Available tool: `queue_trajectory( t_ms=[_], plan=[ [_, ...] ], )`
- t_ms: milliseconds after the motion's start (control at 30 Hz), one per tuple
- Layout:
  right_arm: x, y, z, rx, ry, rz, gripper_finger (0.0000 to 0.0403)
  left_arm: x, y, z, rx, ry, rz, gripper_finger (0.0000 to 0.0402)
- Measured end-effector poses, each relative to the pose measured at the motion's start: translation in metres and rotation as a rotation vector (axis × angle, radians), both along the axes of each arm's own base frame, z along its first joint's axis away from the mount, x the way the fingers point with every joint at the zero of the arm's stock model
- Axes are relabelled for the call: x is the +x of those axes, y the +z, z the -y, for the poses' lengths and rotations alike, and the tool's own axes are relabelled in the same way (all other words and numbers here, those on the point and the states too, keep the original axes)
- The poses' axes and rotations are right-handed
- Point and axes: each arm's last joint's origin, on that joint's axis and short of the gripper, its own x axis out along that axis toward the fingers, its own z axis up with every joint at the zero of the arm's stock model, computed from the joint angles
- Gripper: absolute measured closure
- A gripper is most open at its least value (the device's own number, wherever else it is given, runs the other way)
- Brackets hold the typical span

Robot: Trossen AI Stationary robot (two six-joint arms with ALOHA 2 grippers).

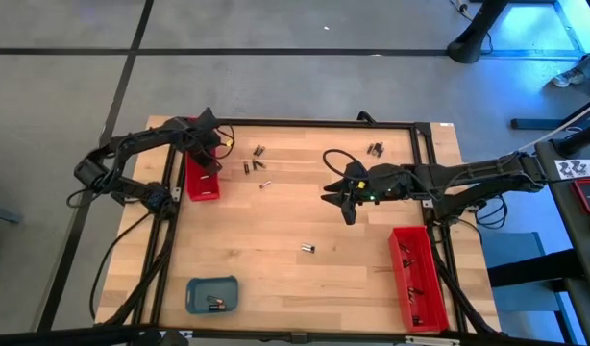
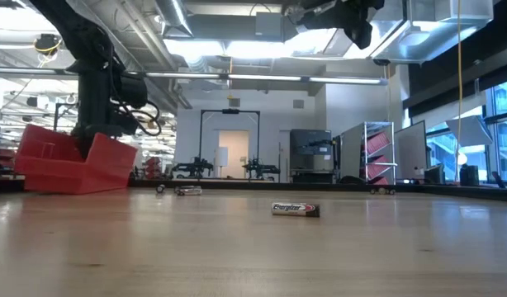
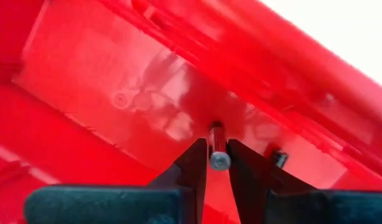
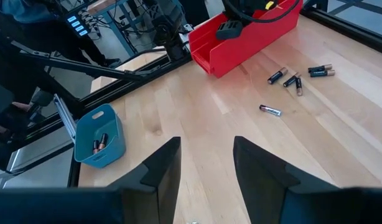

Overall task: Sort batteries
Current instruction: Put the silver battery into the top red bin, then put the small black battery into the bottom red bin

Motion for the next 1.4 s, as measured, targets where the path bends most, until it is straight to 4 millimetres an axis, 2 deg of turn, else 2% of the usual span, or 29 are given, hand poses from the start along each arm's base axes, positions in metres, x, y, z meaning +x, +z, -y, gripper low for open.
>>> queue_trajectory(
  t_ms=[300, 500, 667, 767, 900, 1033, 1133, 1267, 1400],
  plan=[
    [0.0, 0.0, 0.0, -0.004, 0.002, -0.005, 0.0256, 0.004, 0.029, -0.006, 0.032, -0.041, 0.013, 0.0343],
    [0.0, 0.0, 0.0, -0.003, 0.003, -0.005, 0.0256, 0.006, 0.041, -0.008, 0.035, -0.043, 0.017, 0.0341],
    [0.0, -0.001, 0.0, -0.004, 0.003, -0.007, 0.0256, 0.011, 0.065, -0.011, 0.055, -0.017, 0.051, 0.0296],
    [0.0, -0.001, -0.001, 0.002, 0.027, -0.01, 0.0256, 0.018, 0.087, -0.005, 0.081, -0.012, 0.148, 0.0263],
    [0.007, -0.013, -0.005, -0.042, 0.151, -0.059, 0.0256, 0.031, 0.111, 0.016, 0.106, -0.063, 0.304, 0.0241],
    [0.02, -0.038, -0.014, -0.123, 0.265, -0.141, 0.0256, 0.049, 0.128, 0.046, 0.157, -0.139, 0.46, 0.0238],
    [0.03, -0.057, -0.021, -0.123, 0.334, -0.207, 0.0253, 0.067, 0.138, 0.072, 0.178, -0.267, 0.568, 0.024],
    [0.043, -0.083, -0.029, -0.13, 0.364, -0.284, 0.022, 0.091, 0.145, 0.105, 0.202, -0.394, 0.691, 0.0252],
    [0.056, -0.109, -0.031, -0.188, 0.353, -0.349, 0.0167, 0.114, 0.148, 0.131, 0.169, -0.412, 0.819, 0.0262]
  ],
)
